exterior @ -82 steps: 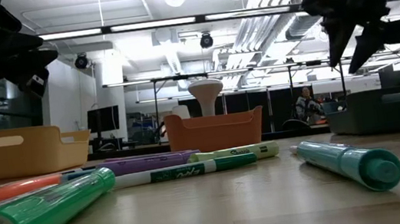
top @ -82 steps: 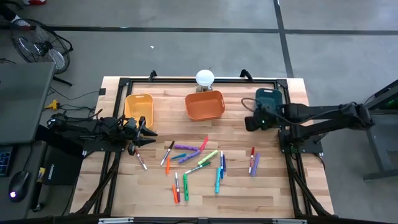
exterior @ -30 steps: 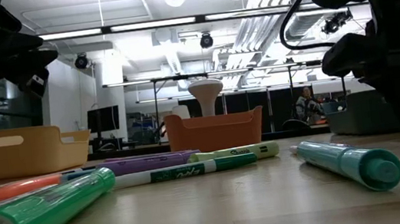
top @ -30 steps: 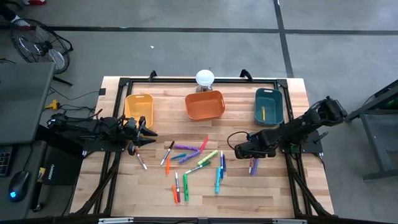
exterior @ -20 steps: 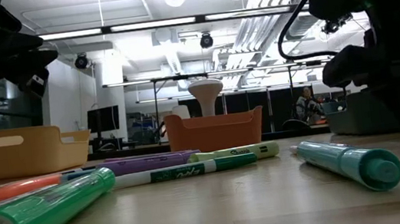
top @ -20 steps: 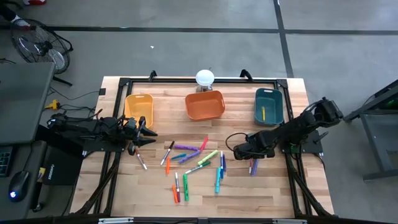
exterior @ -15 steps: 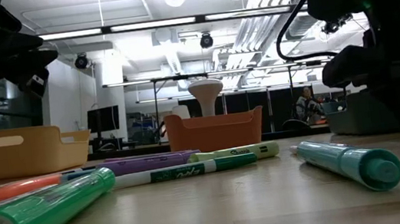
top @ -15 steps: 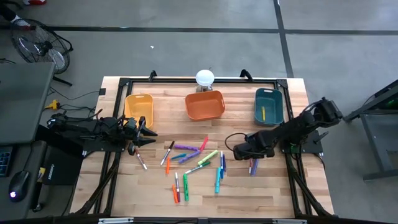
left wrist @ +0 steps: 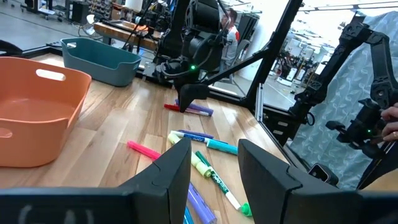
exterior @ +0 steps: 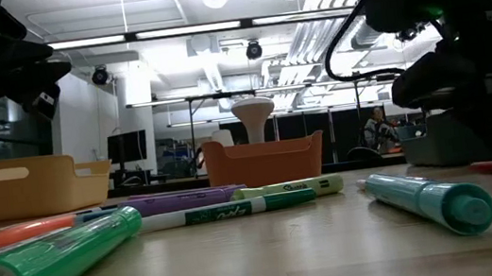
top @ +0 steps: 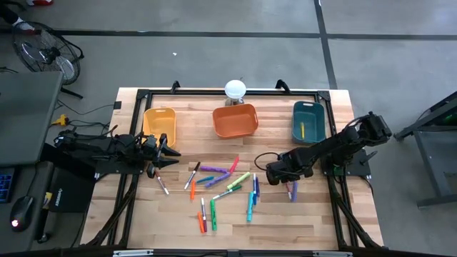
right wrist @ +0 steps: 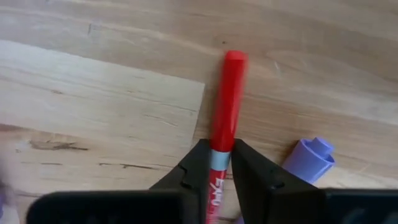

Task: Pick & Place Markers
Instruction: Put the red marker pen into the orange bin

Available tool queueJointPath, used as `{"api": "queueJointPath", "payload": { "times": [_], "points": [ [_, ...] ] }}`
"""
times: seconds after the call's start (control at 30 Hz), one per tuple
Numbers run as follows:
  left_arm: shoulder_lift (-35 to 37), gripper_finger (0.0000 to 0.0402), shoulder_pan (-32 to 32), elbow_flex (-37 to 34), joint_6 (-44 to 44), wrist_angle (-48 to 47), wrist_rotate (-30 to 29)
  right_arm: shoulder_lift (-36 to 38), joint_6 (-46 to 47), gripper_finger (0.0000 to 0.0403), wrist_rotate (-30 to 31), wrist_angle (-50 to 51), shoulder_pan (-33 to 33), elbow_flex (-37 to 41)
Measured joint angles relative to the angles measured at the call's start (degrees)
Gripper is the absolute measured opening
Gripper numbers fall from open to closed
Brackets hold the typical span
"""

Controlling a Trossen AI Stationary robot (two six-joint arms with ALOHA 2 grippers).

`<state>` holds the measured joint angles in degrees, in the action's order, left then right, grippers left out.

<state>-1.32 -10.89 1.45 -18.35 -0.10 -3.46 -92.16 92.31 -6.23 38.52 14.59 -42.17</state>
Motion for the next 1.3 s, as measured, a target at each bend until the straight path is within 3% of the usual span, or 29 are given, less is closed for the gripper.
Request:
{"api": "queueJointPath", "payload": {
  "times": [0.13,0.53,0.7,1.0,1.3],
  "points": [
    [0.0,0.0131,0.0,0.0,0.0,0.0,0.0,0.0,-2.6,0.0025,-0.3,0.0,0.0,0.0],
    [0.0,0.0131,0.0,0.0,0.0,0.0,0.0,0.7,-8.4,0.0025,-0.7,-0.1,-2.1,-0.4],
    [0.0,0.0131,0.0,0.0,0.0,0.0,0.0,2.3,-13.1,0.0024,4.9,0.6,-4.3,-2.6],
    [0.0,0.0131,0.0,0.0,0.0,0.0,0.0,3.6,-25.4,0.0023,11.0,1.2,-9.3,-10.7],
    [0.0,0.0131,0.0,0.0,0.0,0.0,0.0,3.7,-45.2,0.0023,12.6,6.4,-16.6,-23.6]
  ]
}}
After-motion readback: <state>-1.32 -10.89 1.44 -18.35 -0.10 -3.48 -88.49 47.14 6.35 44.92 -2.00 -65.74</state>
